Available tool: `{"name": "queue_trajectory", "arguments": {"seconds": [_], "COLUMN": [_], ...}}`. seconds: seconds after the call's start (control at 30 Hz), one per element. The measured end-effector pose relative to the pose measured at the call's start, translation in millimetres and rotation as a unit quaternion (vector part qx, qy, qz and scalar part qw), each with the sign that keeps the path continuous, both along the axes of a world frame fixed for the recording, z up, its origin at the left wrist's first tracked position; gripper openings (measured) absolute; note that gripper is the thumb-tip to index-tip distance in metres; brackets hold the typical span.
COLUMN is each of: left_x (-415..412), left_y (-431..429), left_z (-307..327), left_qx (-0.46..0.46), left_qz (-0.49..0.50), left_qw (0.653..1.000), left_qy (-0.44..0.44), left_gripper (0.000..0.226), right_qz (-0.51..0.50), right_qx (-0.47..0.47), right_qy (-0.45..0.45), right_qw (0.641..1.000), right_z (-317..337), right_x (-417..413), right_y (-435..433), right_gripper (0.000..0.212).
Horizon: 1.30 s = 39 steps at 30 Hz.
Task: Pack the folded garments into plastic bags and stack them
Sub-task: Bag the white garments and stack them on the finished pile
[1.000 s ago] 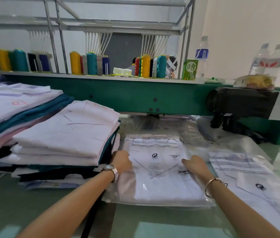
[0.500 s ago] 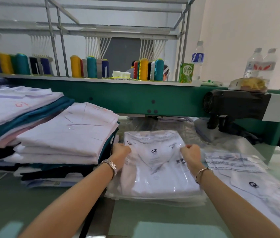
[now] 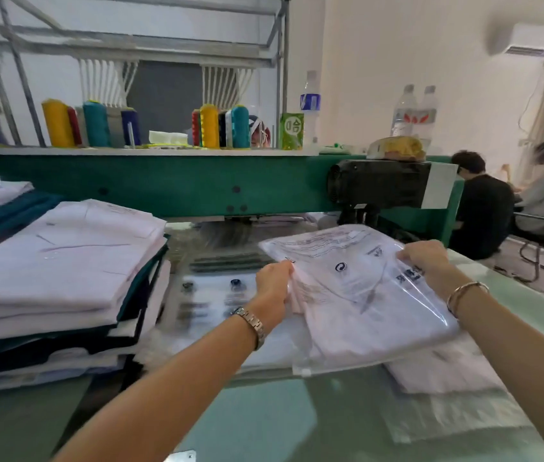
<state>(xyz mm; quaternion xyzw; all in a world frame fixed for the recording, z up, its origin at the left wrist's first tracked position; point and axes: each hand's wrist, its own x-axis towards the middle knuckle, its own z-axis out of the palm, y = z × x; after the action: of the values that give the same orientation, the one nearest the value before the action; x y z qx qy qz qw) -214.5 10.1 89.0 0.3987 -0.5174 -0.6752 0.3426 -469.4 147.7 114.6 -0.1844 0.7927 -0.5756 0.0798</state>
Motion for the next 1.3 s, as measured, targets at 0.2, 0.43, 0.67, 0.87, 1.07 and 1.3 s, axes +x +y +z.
{"name": "queue_trajectory", "arguments": {"seconds": [0.2,0.43,0.67,0.87,1.07,1.3], "left_x": [-60,-82,-77,-79,-85,-83], "left_y": [58,89,88,97,101,94], "left_z": [-30,-68,-90,-85,-65,-62], "left_qx": [0.006,0.021,-0.26,-0.269,-0.191,-0.153], "left_qz": [-0.087,-0.109,-0.165,-0.184,-0.15,-0.165], "left_qw": [0.996,0.993,0.918,0.901,0.949,0.949], "left_qy": [-0.007,-0.036,-0.249,-0.284,-0.2,-0.22], "left_gripper": [0.007,0.02,0.032,0.037,0.014,0.034], "right_qz": [-0.039,-0.073,-0.119,-0.116,-0.154,-0.14], "right_qx": [0.016,0.07,0.263,0.296,0.225,0.233], "right_qy": [-0.031,-0.082,0.043,0.043,0.053,0.081], "right_qw": [0.999,0.992,0.956,0.947,0.961,0.959], "right_z": [-20,-65,-97,-103,-106,-108], "right_x": [-49,-70,-67,-68,-69,-67], "right_y": [78,119,107,92,83,77], "right_gripper": [0.029,0.021,0.02,0.014,0.009,0.022]}}
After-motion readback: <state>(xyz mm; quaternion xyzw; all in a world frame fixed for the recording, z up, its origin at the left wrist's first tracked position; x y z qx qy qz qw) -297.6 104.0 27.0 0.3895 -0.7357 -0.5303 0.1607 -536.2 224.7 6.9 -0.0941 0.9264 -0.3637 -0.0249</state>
